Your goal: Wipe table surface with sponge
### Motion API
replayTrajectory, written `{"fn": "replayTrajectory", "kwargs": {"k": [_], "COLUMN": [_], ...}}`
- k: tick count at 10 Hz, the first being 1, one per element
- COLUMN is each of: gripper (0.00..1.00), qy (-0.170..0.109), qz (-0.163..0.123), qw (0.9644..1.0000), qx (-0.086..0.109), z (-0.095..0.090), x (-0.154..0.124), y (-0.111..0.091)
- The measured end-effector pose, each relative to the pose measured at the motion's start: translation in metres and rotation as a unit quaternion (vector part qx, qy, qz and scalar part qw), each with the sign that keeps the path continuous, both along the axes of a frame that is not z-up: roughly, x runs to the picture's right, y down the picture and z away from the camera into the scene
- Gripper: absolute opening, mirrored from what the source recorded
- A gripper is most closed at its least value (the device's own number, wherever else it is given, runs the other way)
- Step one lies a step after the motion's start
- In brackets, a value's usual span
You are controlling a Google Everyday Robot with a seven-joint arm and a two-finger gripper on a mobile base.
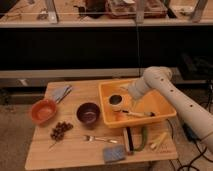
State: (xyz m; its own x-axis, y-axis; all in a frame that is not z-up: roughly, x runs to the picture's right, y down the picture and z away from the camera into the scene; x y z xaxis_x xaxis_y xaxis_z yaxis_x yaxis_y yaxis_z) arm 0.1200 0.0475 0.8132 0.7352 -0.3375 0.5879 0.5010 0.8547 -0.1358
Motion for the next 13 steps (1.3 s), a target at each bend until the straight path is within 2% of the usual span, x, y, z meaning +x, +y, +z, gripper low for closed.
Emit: {"fn": "replayTrajectory", "kwargs": {"k": [3, 4, 5, 6, 7, 8, 10, 12, 13], "gripper": [0.8, 0.8, 0.8, 0.8, 0.8, 0.8, 0.8, 0.8, 0.8], "qy": [0.002, 0.015, 0.045, 0.079, 0.109, 0.128, 0.14, 0.138, 0.13], "qz": [-0.001, -0.009, -0.03, -0.056, -0.081, -0.093, -0.1, -0.099, -0.1], "qw": [1.0, 0.9998, 0.9984, 0.9948, 0.9897, 0.986, 0.9834, 0.9838, 0.9842], "qx": [-0.001, -0.007, -0.015, -0.032, -0.047, -0.054, -0.056, -0.058, -0.066], "z": [-0.001, -0.004, -0.013, -0.026, -0.048, -0.064, -0.074, -0.073, -0.073], "x": [0.0, 0.0, -0.004, -0.008, -0.015, -0.016, -0.016, -0.016, -0.014], "y": [-0.001, 0.001, -0.001, -0.003, -0.009, -0.013, -0.015, -0.015, -0.014]}}
